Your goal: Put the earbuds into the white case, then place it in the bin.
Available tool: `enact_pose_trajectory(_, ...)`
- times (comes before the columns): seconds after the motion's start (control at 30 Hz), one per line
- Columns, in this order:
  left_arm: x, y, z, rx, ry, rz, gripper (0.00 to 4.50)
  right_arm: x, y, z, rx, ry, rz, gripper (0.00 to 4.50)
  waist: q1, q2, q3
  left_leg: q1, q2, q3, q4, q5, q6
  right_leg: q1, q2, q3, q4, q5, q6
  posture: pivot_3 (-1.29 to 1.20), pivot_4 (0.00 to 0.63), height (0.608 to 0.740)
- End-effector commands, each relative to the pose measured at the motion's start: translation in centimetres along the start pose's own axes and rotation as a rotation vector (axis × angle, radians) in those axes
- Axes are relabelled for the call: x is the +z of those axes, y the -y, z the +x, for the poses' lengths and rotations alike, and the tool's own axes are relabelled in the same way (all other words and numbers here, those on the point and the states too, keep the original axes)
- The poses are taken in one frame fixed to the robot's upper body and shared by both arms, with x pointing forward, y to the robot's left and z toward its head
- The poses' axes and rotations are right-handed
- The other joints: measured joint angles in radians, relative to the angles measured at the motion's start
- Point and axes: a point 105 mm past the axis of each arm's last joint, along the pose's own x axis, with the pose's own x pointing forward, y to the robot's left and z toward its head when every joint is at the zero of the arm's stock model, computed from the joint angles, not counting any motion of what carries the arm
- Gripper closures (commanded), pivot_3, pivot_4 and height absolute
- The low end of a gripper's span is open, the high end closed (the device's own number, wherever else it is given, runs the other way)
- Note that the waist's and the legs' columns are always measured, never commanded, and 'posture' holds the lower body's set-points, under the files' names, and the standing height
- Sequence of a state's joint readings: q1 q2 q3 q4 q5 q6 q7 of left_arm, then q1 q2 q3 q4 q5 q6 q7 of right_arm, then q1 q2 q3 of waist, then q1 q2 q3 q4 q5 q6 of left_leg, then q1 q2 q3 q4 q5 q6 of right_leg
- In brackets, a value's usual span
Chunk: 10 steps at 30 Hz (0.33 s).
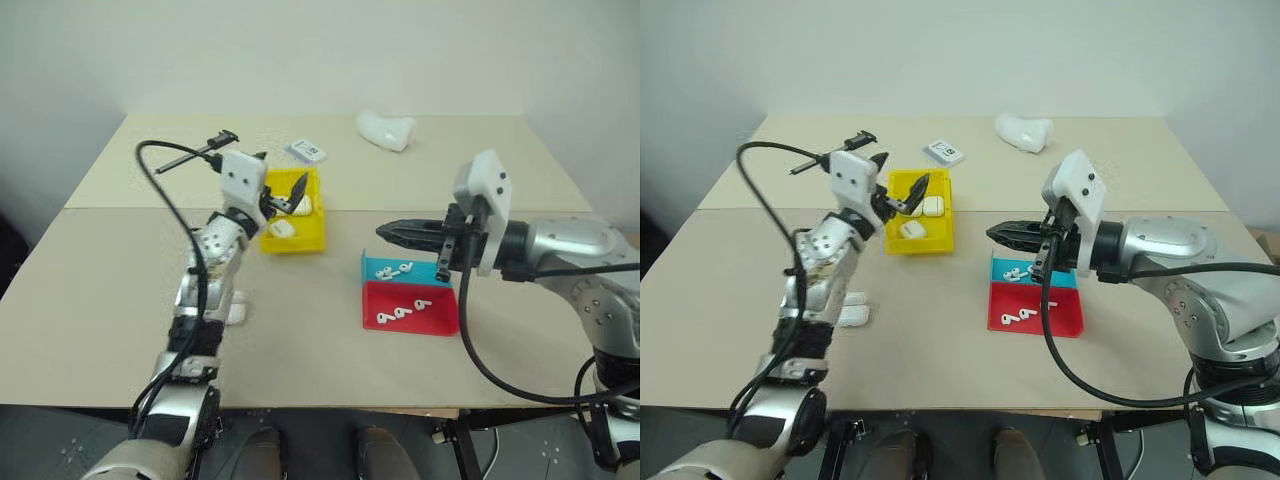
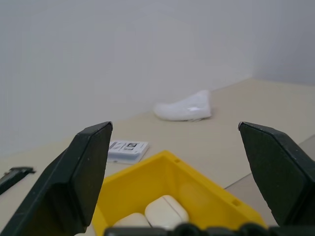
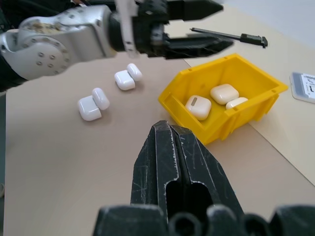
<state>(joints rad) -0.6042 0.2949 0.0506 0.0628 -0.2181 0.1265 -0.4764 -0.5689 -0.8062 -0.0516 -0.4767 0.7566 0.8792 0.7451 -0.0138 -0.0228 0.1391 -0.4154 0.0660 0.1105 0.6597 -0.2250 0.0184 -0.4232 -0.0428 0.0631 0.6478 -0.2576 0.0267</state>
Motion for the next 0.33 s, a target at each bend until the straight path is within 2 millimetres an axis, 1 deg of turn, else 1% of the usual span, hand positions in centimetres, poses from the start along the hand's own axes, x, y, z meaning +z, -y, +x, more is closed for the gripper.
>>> enact_pose_trajectory(0.03,2.9,1.2,-3.4,-0.217,0.019,-0.015,0.03,-0.1,-0.1,-0.5,-0.042,0.016,-0.05,4.5,-0.002,0.0,0.0,0.0,0.0,0.0,0.0,0.0,0.0,0.0,0.0,0.0,0.0,0.0,0.0,0.0,0.15,0.74)
enact_pose_trajectory(0.1,3.0,2.2,-6.4,-0.362,-0.058,-0.005,0.03,-1.5,-0.2,-0.7,-0.057,-0.014,-0.046,4.5,-0.004,0.0,0.0,0.001,0.001,0.0,0.0,0.0,0.0,0.0,0.0,0.0,0.0,0.0,0.0,0.0,0.15,0.74)
enact_pose_trajectory(0.17,3.3,2.9,-8.8,-0.463,-0.114,-0.007,0.03,-2.4,-0.4,-1.1,-0.065,-0.03,-0.045,4.5,-0.003,0.0,0.0,0.001,0.001,0.0,0.0,0.0,0.0,0.0,0.0,0.0,0.0,0.0,0.0,0.0,0.15,0.74)
enact_pose_trajectory(0.23,3.7,3.3,-10.8,-0.525,-0.164,-0.031,0.03,-3.0,-0.4,-1.5,-0.073,-0.04,-0.047,4.5,0.0,0.0,0.0,0.001,0.0,0.001,0.0,0.0,0.0,0.001,-0.001,0.0,0.0,0.0,0.0,0.0,0.15,0.74)
enact_pose_trajectory(0.33,4.4,4.1,-13.1,-0.603,-0.22,-0.061,0.03,-3.0,-0.7,-2.0,-0.072,-0.033,-0.063,4.5,0.002,0.0,0.0,0.003,0.001,0.0,0.0,0.0,0.0,0.002,-0.001,-0.001,0.0,0.0,0.0,0.0,0.15,0.74)
